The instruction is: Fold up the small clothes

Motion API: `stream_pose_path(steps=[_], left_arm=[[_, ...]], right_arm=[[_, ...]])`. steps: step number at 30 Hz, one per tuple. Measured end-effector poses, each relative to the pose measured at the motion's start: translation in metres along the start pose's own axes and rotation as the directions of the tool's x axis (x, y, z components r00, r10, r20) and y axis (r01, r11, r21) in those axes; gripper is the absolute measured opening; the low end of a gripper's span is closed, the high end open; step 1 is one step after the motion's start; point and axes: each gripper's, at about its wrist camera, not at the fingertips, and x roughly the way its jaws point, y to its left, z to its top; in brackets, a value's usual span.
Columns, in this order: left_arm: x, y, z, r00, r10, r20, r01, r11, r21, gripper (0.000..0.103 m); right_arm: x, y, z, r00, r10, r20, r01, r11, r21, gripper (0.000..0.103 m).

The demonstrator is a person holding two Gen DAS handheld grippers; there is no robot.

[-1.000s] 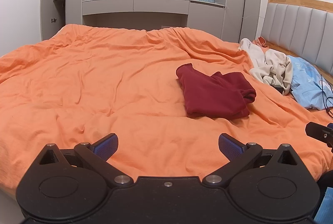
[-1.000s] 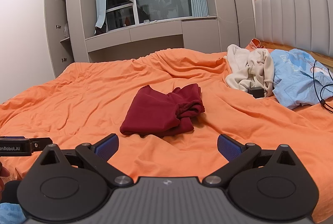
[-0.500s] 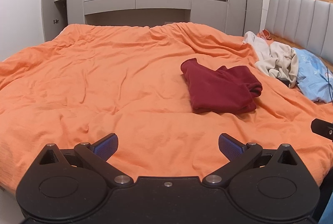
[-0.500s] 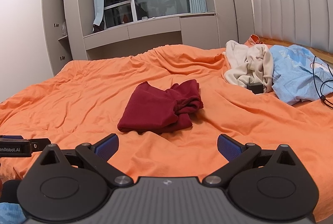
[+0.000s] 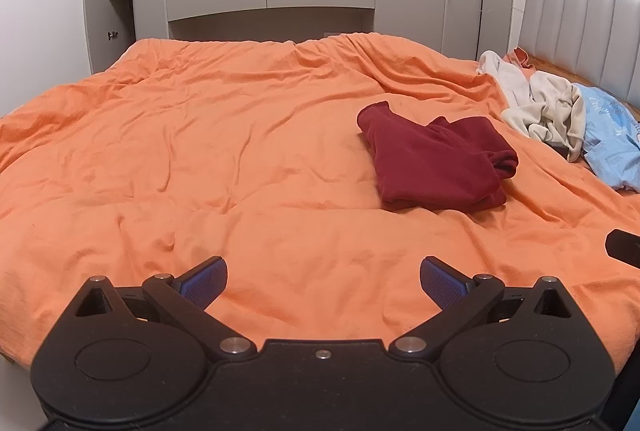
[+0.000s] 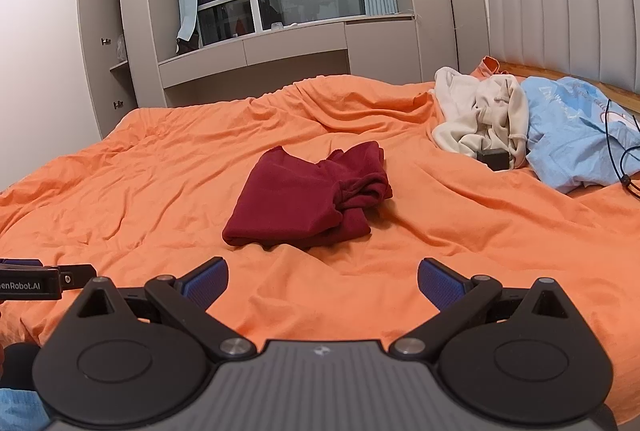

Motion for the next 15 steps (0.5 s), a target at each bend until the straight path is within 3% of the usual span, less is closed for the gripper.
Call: stream_pose_path(steps=[15], left_arm=[[0.027, -0.003, 0.001, 0.998, -0.006, -0.055, 0.007, 1.0, 0.012, 0.102]], right_arm=[[0.027, -0.004, -0.004, 0.999, -0.001, -0.049, 0.001, 1.0, 0.015, 0.103]])
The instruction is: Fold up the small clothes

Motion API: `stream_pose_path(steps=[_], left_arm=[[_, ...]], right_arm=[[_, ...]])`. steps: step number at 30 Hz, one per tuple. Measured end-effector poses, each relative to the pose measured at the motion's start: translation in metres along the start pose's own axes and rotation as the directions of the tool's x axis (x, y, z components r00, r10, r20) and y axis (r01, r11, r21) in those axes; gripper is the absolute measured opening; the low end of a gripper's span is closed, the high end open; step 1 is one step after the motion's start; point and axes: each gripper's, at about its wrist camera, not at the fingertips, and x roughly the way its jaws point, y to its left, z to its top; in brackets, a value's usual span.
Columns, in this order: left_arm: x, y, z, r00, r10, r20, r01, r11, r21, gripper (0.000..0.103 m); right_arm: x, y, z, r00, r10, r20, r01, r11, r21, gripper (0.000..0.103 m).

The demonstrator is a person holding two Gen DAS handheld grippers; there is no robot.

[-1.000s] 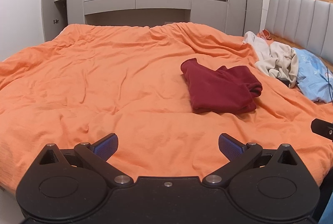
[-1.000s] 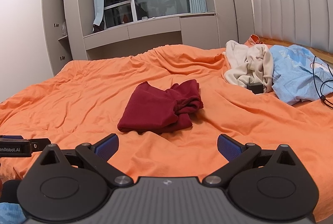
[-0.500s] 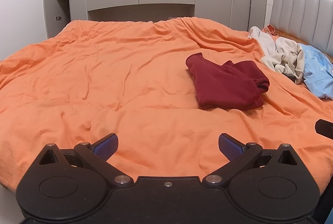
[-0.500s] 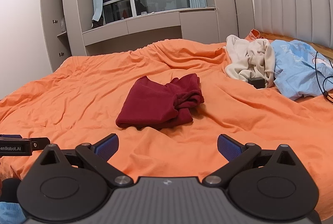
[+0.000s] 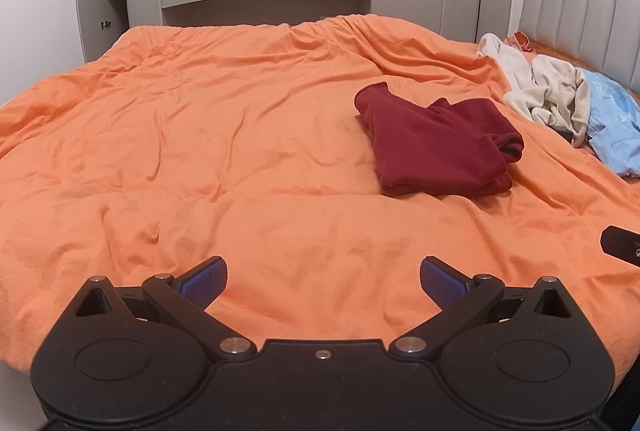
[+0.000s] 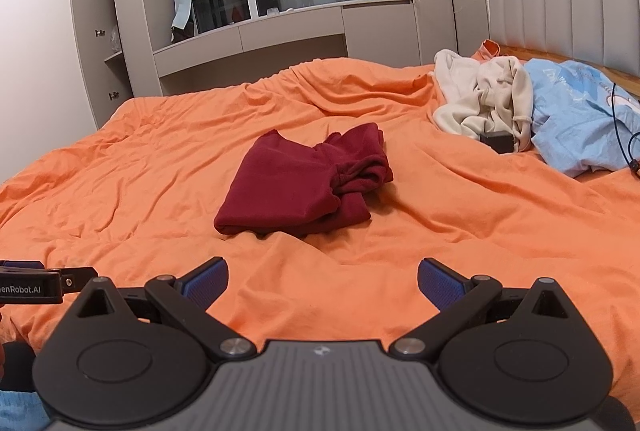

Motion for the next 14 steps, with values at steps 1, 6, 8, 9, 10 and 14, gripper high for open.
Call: stream_pose_path(steps=[1, 6, 8, 9, 10, 14], left_arm=[[0.002, 0.0, 0.0, 1.0, 0.0, -0.004, 0.0, 1.0, 0.001, 0.102], [0.011, -0.003, 0.002, 1.0, 0.004, -0.017, -0.003, 1.0, 0.017, 0.102], [0.014, -0.003, 0.003, 1.0, 0.002, -0.021, -0.002, 1.0, 0.021, 0.102], [0.015, -0.002, 0.003, 1.0, 0.003, -0.021, -0.002, 1.0, 0.023, 0.102], [0.017, -0.002, 0.004, 1.0, 0.005, -0.022, -0.004, 1.0, 0.026, 0.102], [0.022, -0.001, 0.007, 1.0, 0.009, -0.028, -0.008, 0.999, 0.031, 0.102]], right_arm=[[0.002, 0.0, 0.0, 1.0, 0.0, -0.003, 0.0, 1.0, 0.001, 0.103], [0.012, -0.002, -0.001, 1.0, -0.002, -0.019, 0.002, 1.0, 0.01, 0.103], [0.017, -0.003, -0.001, 1.0, -0.002, -0.026, 0.003, 1.0, 0.014, 0.103], [0.019, -0.003, -0.001, 1.0, -0.002, -0.03, 0.002, 1.0, 0.016, 0.103], [0.021, -0.003, -0.001, 0.999, -0.001, -0.032, 0.001, 1.0, 0.018, 0.103], [0.028, -0.003, 0.0, 0.999, 0.0, -0.043, 0.001, 1.0, 0.021, 0.103]])
